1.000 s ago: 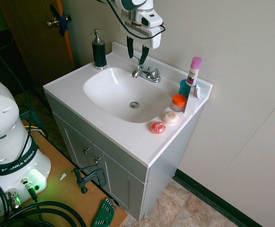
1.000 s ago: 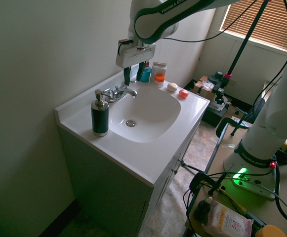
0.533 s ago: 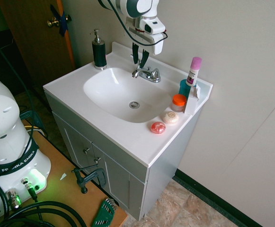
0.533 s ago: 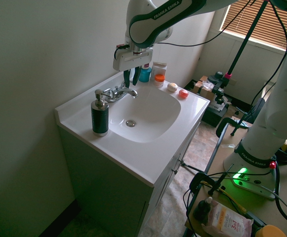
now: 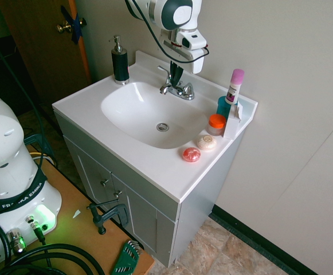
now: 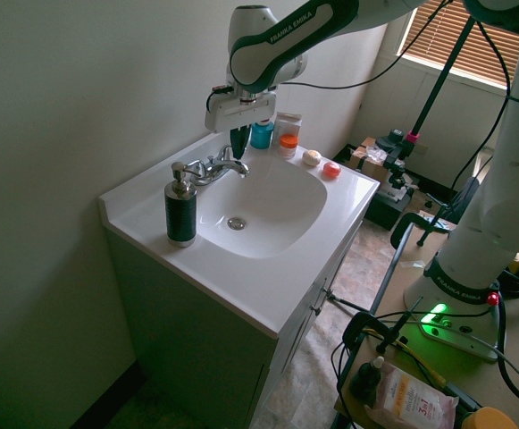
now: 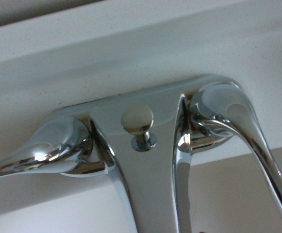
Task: Turn off the cold water
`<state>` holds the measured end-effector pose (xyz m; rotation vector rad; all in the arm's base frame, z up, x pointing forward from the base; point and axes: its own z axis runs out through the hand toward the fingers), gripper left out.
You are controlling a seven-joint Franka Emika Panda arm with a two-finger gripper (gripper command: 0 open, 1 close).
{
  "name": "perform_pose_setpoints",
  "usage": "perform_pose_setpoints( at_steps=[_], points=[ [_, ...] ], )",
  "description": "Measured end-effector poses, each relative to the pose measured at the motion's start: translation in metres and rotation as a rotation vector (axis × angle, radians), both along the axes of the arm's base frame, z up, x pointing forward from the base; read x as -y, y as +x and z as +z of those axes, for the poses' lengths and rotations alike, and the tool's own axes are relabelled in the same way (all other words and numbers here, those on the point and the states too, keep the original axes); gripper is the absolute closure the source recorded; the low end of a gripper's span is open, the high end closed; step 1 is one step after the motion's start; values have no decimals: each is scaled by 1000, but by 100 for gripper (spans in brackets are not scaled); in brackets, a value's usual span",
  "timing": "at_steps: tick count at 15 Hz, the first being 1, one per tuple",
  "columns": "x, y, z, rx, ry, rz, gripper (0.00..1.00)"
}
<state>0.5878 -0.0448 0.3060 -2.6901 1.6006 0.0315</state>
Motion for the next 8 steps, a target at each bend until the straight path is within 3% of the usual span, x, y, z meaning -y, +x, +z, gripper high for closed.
perform_pose_setpoints(
  at_steps=[8],
  points=[
    [27,12,-14,1,-18,-45,100]
  ],
)
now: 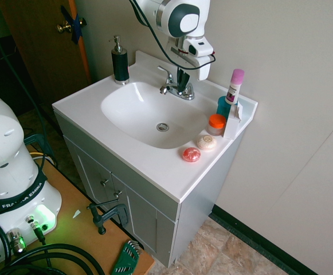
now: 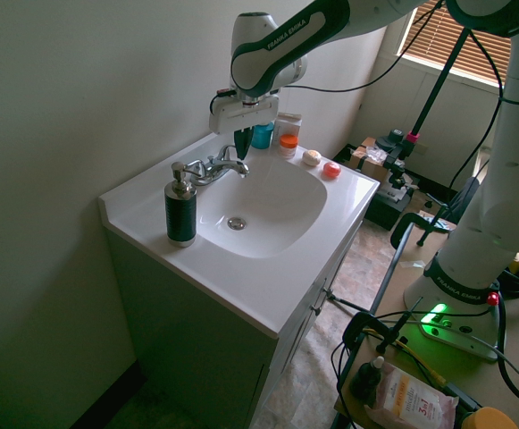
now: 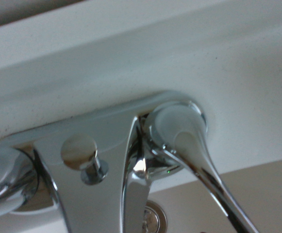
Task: Turn off the cold water
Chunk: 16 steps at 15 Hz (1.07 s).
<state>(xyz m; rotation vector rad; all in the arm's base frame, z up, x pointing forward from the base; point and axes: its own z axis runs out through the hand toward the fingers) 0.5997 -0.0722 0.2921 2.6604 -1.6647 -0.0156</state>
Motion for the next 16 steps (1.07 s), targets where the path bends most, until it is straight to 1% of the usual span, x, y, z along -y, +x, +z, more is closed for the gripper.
perform_pose_setpoints(
  at_steps=[5,11,14,16],
  points=[
    [15,20,-7,7,-18,-16,100],
    [31,30,-6,19,-32,-36,100],
    [37,34,-5,3,-34,-44,100],
    [37,33,-5,4,-35,-44,100]
  ],
)
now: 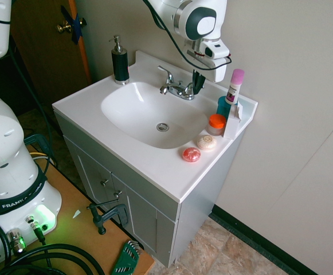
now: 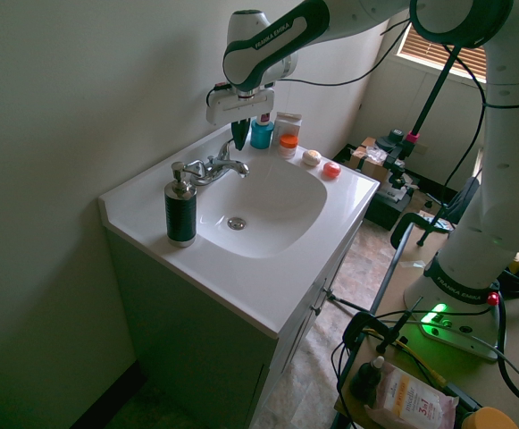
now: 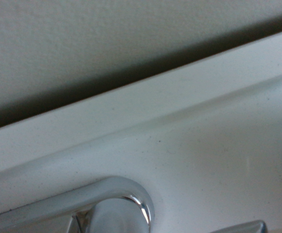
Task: Turn off the cold water
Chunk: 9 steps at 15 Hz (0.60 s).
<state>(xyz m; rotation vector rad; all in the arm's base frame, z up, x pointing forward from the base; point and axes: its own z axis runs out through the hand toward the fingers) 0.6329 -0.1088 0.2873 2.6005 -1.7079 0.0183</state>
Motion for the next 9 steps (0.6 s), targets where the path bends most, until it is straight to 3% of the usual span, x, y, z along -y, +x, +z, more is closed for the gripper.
perform_pose_setpoints(
  at_steps=[1,4,9],
  points=[
    [-1,-1,1,5,0,2,0],
    [-17,-21,5,19,7,21,0],
    [-33,-98,20,42,32,24,0]
  ],
)
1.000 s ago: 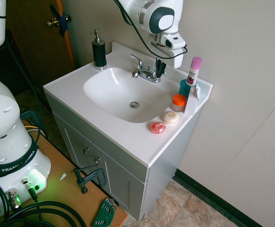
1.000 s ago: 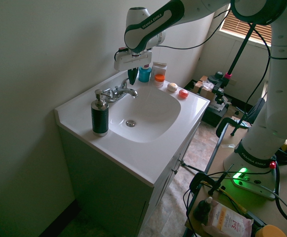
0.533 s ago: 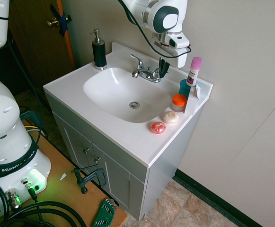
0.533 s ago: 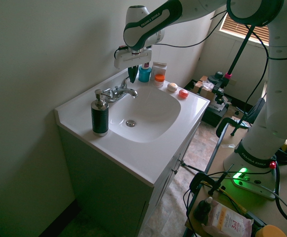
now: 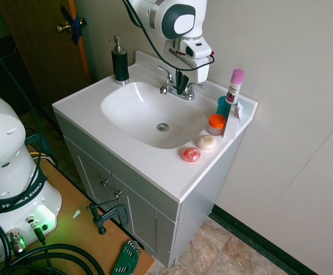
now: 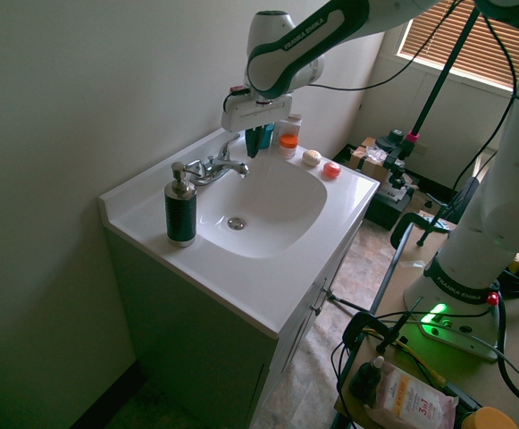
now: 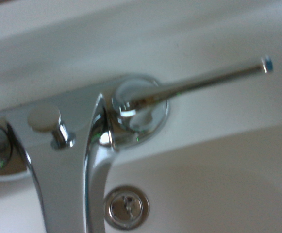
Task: Turn off the cold water
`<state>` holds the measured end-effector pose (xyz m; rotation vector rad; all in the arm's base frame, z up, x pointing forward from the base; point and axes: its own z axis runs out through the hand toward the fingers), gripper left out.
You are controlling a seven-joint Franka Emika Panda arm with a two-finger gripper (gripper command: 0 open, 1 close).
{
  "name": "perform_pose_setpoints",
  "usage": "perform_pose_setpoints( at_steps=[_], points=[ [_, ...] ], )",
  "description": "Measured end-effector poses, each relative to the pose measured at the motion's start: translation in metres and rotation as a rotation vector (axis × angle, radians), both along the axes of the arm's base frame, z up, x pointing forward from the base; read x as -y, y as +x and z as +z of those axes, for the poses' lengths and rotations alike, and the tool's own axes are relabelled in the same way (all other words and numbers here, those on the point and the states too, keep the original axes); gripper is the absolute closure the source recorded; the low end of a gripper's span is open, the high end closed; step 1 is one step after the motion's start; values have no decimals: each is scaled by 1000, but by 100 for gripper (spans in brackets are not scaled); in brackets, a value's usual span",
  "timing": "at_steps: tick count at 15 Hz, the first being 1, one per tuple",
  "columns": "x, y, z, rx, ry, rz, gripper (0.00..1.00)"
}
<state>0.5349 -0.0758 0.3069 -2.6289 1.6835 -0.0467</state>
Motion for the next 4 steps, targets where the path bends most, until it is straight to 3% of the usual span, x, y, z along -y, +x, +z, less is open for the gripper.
perform_pose_setpoints(
  at_steps=[4],
  points=[
    [-12,-66,0,8,20,-4,0]
  ],
)
